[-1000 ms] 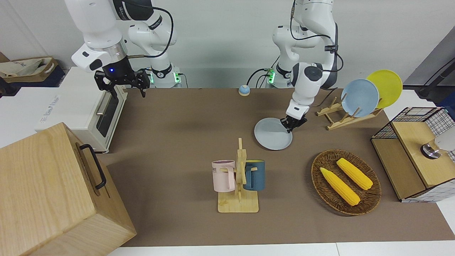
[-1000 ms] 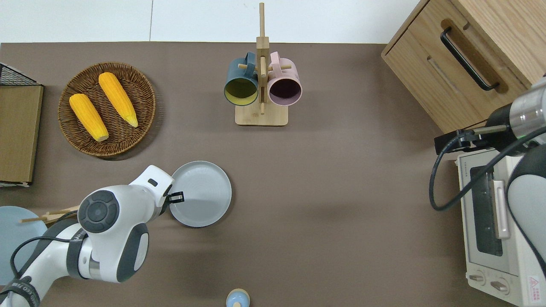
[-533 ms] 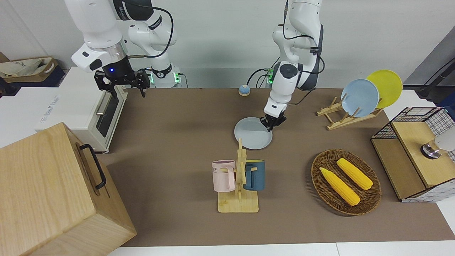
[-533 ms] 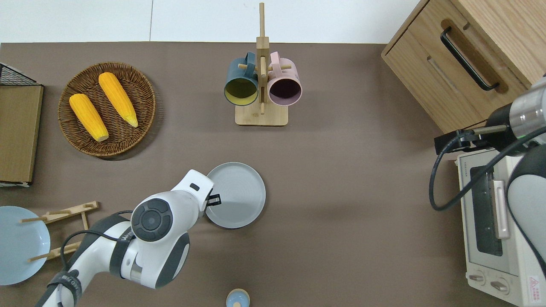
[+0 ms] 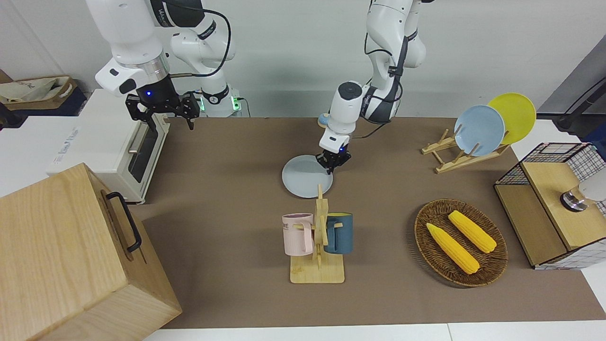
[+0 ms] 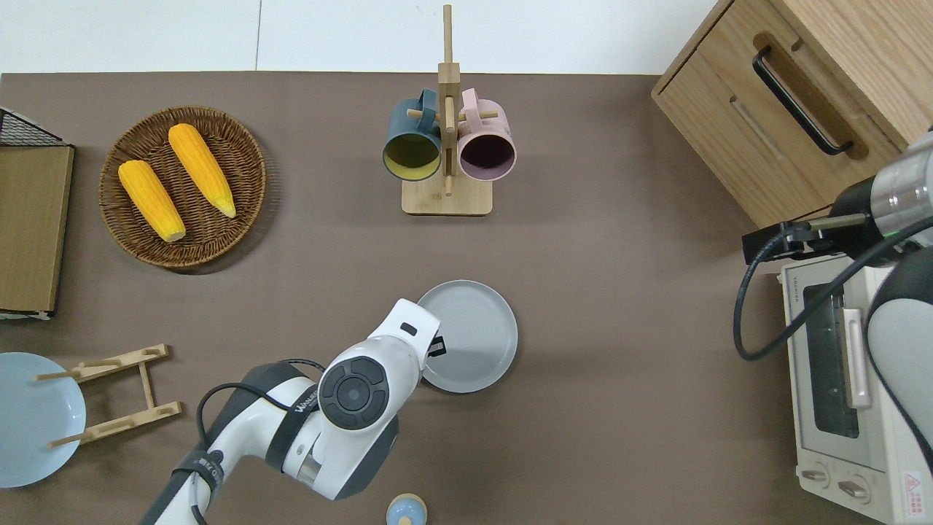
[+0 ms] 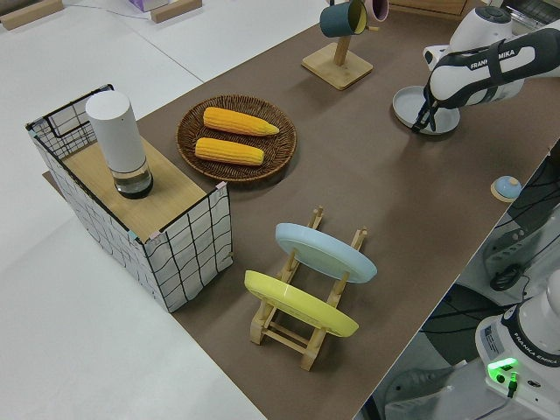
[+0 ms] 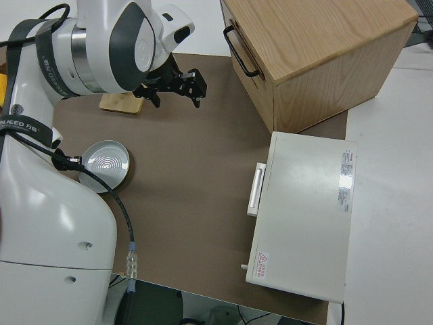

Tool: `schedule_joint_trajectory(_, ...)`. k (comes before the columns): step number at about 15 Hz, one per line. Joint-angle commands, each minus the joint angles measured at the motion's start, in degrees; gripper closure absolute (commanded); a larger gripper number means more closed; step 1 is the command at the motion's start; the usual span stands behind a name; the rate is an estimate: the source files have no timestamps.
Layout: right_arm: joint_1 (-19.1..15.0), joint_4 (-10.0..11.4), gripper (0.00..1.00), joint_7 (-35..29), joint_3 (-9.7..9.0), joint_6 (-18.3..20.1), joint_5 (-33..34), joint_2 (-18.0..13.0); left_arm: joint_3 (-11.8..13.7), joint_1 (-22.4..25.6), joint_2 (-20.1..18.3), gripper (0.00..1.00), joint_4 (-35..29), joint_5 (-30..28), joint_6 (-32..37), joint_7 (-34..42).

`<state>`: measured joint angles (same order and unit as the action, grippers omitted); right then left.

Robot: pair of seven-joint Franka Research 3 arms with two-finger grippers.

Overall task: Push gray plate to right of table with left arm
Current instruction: 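Push the gray plate across the table toward the toaster oven with the left gripper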

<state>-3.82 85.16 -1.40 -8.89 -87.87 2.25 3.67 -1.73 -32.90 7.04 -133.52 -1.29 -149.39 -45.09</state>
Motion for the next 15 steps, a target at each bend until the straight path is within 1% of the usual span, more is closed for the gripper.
schedule_joint_trajectory(1, 0.0, -0.1, 0.017, -0.2, 0.01, 0.6, -0.4, -0.3, -1.8, -2.2, 4.7, 1.00, 4.1, 0.1, -1.3, -3.9)
schedule_joint_trajectory(4, 0.0, -0.1, 0.017, -0.2, 0.01, 0.6, -0.4, -0.3, -5.4, -2.3, 7.5, 1.00, 7.6, 0.8, -1.3, -9.4)
schedule_joint_trajectory(5, 0.0, -0.1, 0.017, -0.2, 0.01, 0.6, -0.4, -0.3, -5.9, -2.9, 8.3, 1.00, 8.8, 0.9, -1.3, -11.1)
schedule_joint_trajectory(7, 0.0, -0.1, 0.017, -0.3, 0.01, 0.6, -0.4, -0.3, -5.9, -4.8, 10.4, 1.00, 11.4, 0.9, -1.3, -13.6)
schedule_joint_trajectory(11, 0.0, -0.1, 0.017, -0.2, 0.01, 0.6, -0.4, -0.3, -5.7, -9.0, 16.7, 1.00, 18.8, 1.3, -1.0, -18.7)
schedule_joint_trajectory(13, 0.0, -0.1, 0.017, -0.2, 0.01, 0.6, -0.4, -0.3, -5.5, -10.9, 18.8, 1.00, 21.4, 4.8, -1.0, -23.4)
schedule_joint_trajectory(15, 0.0, -0.1, 0.017, -0.2, 0.01, 0.6, -0.4, -0.3, -5.9, -11.0, 19.5, 1.00, 23.4, 8.7, -0.7, -27.4)
